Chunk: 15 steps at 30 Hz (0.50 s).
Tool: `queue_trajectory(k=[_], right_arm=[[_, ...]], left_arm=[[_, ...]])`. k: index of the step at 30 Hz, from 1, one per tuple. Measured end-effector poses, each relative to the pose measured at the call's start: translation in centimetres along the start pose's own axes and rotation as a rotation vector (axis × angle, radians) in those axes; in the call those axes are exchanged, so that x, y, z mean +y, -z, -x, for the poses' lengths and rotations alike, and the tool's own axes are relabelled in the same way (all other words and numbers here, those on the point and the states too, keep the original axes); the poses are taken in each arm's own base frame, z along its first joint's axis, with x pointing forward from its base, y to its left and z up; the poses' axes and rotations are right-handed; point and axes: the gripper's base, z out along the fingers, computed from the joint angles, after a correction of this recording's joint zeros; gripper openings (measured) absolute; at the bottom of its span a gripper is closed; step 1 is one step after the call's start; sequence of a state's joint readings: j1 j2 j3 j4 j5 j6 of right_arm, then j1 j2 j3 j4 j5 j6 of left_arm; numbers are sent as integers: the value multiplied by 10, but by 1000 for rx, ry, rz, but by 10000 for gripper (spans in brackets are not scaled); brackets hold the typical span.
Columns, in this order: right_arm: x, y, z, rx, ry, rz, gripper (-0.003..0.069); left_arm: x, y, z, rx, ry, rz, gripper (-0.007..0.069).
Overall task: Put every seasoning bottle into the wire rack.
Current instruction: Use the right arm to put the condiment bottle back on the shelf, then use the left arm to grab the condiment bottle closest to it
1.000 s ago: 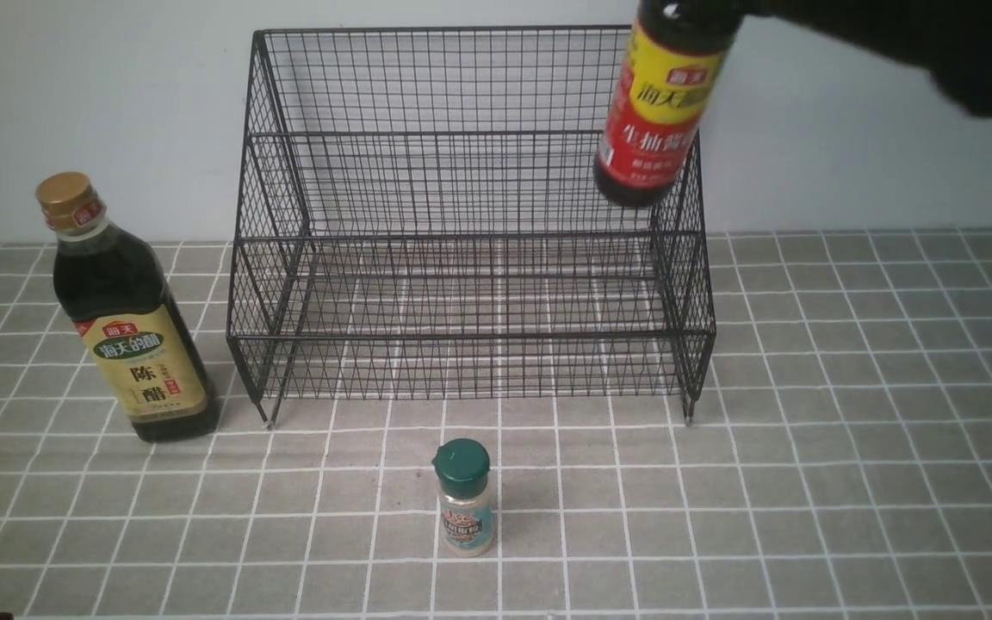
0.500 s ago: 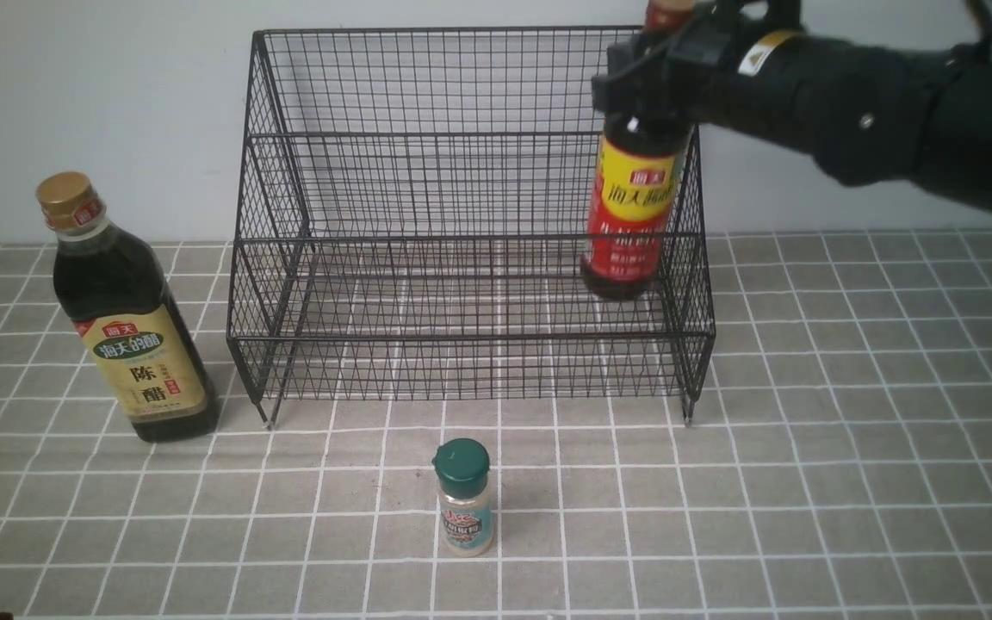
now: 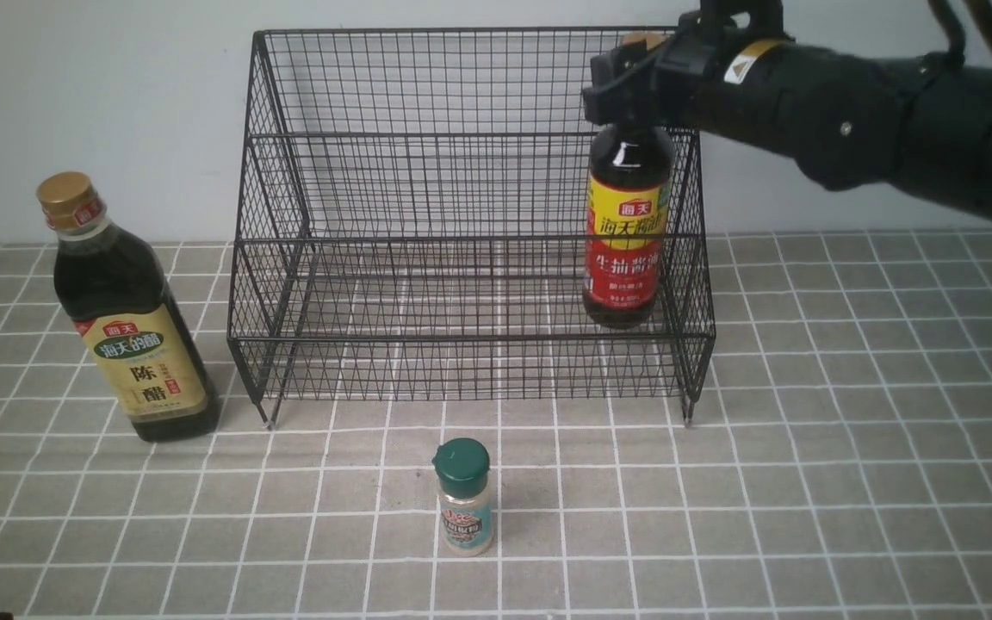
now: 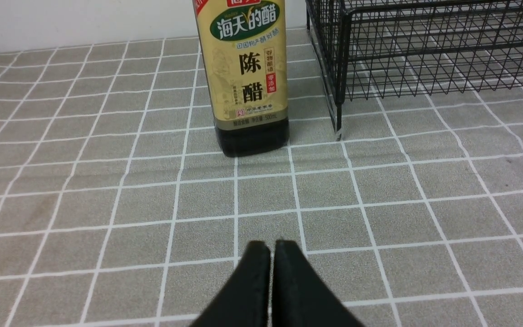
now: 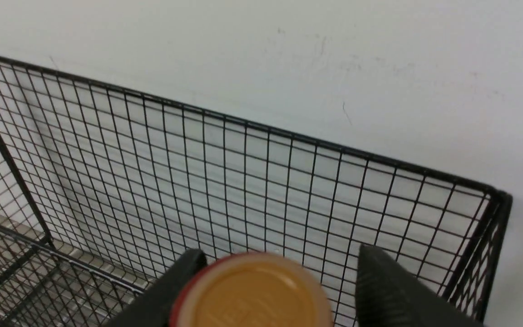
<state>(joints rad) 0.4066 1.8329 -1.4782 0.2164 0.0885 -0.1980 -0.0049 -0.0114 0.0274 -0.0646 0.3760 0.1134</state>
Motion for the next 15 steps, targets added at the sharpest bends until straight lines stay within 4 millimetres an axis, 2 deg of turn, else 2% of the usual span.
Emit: queue_trajectory(k=[4,5,6,7,9,12,13,14,15], right_arm=[[2,22,17,23,1,18,444],[3,37,29,34,2,30,445],[3,44,33,44,3,36,446],[4,61,44,41,6,45,446],[5,82,57,51,15,56,446],[6,125,77,56,41,70,435],[6,139,81,77,51,76,418],[6,145,84,73,54,77,414],[7,168,88,111,63,86,369]], left_arm=[[0,0,0,0,0,0,-7],[0,0,0,0,0,0,-7],[0,0,0,0,0,0,-7],[0,0,0,0,0,0,-7],[0,0,0,0,0,0,-7],[0,0,0,0,0,0,-7],[0,0,0,0,0,0,-7],[0,0,0,0,0,0,-7],[0,0,0,0,0,0,-7]])
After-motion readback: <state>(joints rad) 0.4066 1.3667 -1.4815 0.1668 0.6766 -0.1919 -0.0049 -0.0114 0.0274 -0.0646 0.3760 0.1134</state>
